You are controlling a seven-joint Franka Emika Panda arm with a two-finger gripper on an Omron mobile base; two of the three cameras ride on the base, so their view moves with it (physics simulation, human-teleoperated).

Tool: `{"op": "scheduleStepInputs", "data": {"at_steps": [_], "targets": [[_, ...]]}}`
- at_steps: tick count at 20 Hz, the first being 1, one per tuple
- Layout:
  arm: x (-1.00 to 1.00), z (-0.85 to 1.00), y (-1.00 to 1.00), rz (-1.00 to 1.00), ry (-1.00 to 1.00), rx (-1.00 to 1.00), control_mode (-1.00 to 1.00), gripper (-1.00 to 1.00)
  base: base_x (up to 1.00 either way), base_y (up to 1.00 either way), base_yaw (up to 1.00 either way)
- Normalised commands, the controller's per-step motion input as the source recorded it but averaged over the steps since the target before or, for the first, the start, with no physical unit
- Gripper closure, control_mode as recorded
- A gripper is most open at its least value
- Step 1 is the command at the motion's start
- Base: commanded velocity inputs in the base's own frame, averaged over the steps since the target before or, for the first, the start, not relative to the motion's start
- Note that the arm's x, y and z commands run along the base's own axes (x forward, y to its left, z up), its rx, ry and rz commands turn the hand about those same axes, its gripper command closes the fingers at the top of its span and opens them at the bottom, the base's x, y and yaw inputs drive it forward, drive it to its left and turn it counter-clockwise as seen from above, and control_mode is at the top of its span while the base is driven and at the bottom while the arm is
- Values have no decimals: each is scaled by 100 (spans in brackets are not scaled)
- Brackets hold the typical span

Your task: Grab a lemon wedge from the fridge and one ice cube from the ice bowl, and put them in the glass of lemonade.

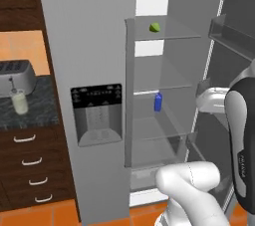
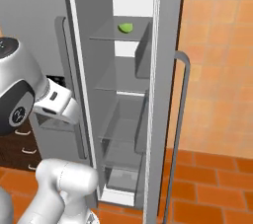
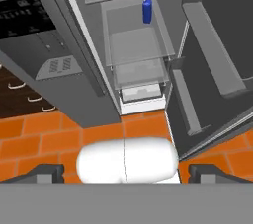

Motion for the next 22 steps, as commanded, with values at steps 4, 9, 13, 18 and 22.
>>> {"op": "scheduleStepInputs", "data": {"at_steps": [4, 9, 13, 18, 22], "targets": [[0, 0, 0, 0, 0, 0, 100, -100, 66, -9, 0], [0, 0, 0, 0, 0, 0, 100, -100, 50, -16, 0], [0, 0, 0, 0, 0, 0, 100, -100, 53, -21, 0], [0, 0, 0, 0, 0, 0, 100, -100, 58, -36, 0], [0, 0, 0, 0, 0, 0, 100, -100, 58, -36, 0]]}}
